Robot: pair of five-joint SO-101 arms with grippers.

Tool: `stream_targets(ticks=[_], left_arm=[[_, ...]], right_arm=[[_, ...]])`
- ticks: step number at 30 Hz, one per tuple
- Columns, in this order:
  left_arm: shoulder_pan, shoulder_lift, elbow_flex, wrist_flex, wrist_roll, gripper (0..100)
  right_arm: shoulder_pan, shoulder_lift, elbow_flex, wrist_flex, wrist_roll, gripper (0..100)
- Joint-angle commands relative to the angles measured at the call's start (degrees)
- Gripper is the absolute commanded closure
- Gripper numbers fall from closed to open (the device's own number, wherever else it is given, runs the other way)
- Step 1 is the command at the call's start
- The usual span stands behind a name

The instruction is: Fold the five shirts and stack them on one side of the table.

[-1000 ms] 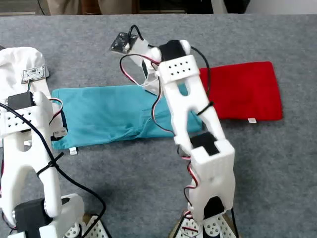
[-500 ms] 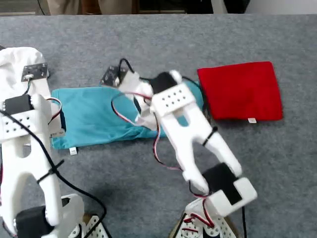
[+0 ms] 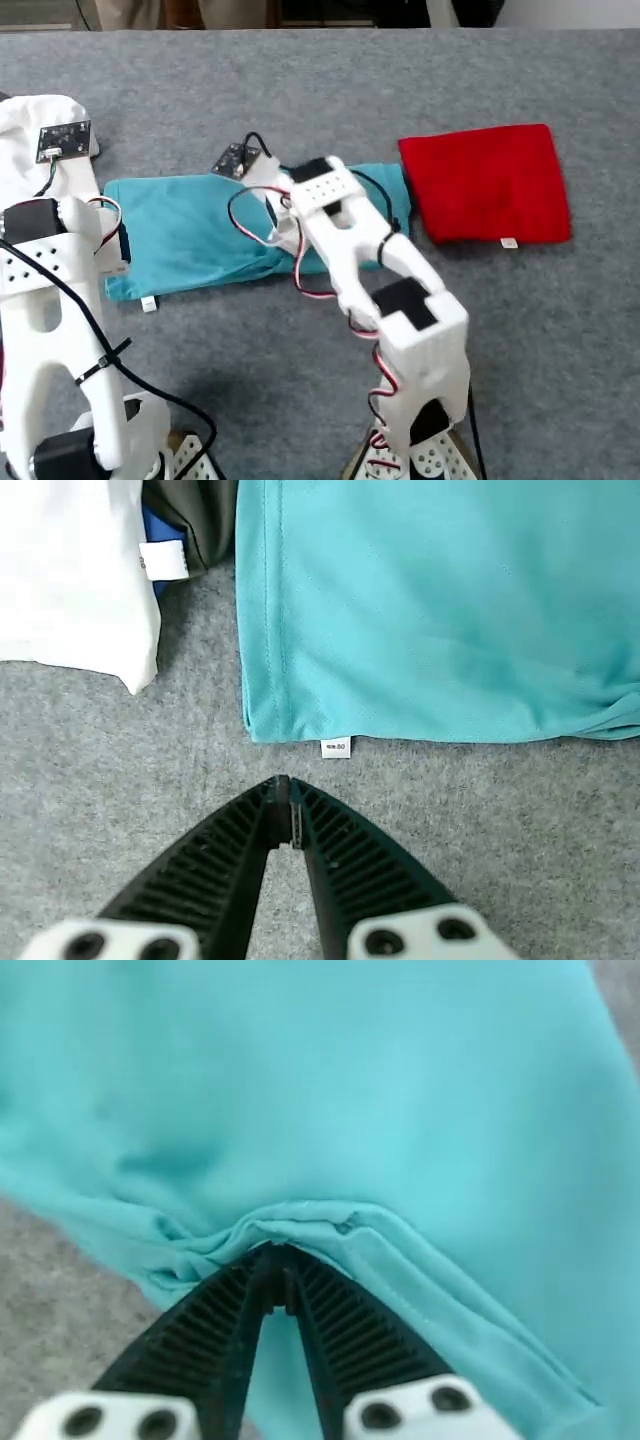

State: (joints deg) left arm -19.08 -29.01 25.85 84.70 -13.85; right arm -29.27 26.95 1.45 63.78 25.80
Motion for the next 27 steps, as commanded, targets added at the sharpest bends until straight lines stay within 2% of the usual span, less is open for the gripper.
stream_targets(ticks=[1,6,11,18,23,27], left_arm=[[-0.35,-1.98,-2.02,0.09,-0.18,98],[-0.35,-2.07,-2.02,-0.18,-0.26,98],[-0.35,-1.98,-2.02,-0.18,-0.26,98],[-0.35,-2.15,-2.02,0.0,-0.26,98],[-0.35,-2.15,-2.11,0.18,-0.26,98],[-0.35,-1.71,-2.55,-0.18,-0.26,98]], right_arm=[[1.27,1.71,-7.52,3.08,-0.62,99.6],[1.36,0.57,-9.54,2.55,-0.18,99.6],[1.63,6.29,-11.21,-0.79,-0.26,99.6],[2.15,4.0,-20.79,11.78,-0.18,99.6],[7.08,-5.49,-27.74,21.98,0.26,99.6],[12.35,-12.18,-28.53,28.04,4.75,99.6]])
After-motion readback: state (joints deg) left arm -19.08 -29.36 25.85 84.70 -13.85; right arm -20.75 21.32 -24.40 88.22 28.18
